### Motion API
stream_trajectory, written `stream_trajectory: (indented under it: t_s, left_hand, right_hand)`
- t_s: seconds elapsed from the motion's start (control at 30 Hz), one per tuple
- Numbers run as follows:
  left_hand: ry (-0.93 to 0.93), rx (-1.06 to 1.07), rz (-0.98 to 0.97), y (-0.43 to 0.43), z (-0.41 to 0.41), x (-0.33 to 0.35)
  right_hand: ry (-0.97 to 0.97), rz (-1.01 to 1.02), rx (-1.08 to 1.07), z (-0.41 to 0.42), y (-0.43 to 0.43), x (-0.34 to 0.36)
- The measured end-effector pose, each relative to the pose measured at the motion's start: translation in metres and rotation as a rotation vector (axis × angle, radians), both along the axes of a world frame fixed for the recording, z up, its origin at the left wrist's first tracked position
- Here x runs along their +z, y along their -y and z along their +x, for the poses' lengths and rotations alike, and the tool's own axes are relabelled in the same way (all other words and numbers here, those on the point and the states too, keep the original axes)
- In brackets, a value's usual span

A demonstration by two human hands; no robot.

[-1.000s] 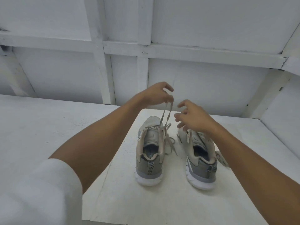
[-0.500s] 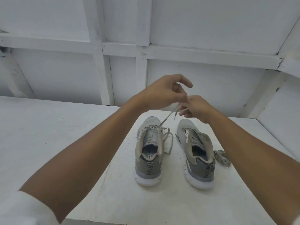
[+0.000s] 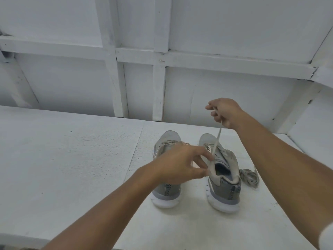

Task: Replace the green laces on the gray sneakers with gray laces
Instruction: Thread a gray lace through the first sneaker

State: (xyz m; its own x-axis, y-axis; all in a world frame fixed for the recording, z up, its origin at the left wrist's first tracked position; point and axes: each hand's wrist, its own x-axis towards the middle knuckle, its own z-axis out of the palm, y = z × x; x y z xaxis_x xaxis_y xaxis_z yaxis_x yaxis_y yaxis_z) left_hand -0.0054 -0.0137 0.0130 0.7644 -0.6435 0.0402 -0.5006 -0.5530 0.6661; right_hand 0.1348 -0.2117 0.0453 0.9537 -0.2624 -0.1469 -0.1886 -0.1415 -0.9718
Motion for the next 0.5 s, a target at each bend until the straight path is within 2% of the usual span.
stream_trajectory:
  t_s: [0.07,0.17,0.23,0.33,0.43,0.5]
  left_hand:
    - [0.027,0.087,0.016,-0.01,0.011,-0.002]
    - [0.076,0.391,-0.004,-0.032,0.043,-0.013]
    - [0.036,0.575,0.007,-0.044,0.064,-0.026]
    - [-0.133,0.673,0.014,-0.051,0.082,-0.044]
    - [-0.367,0.7,-0.067,-0.051,0.09,-0.051]
    - [-0.457,0.708,-0.108,-0.049,0.092,-0.052]
  right_hand:
    - [0.011,-0.024,0.026,0.0,-0.003,0.0]
    - [0.01,-0.036,0.103,-0.002,-0.012,-0.004]
    - [-0.005,-0.079,0.146,-0.005,-0.021,-0.008]
    - [-0.027,-0.137,0.177,-0.009,-0.037,-0.017]
    - [-0.032,-0.207,0.212,-0.015,-0.055,-0.03]
    - [-0.021,-0.297,0.234,-0.02,-0.068,-0.039]
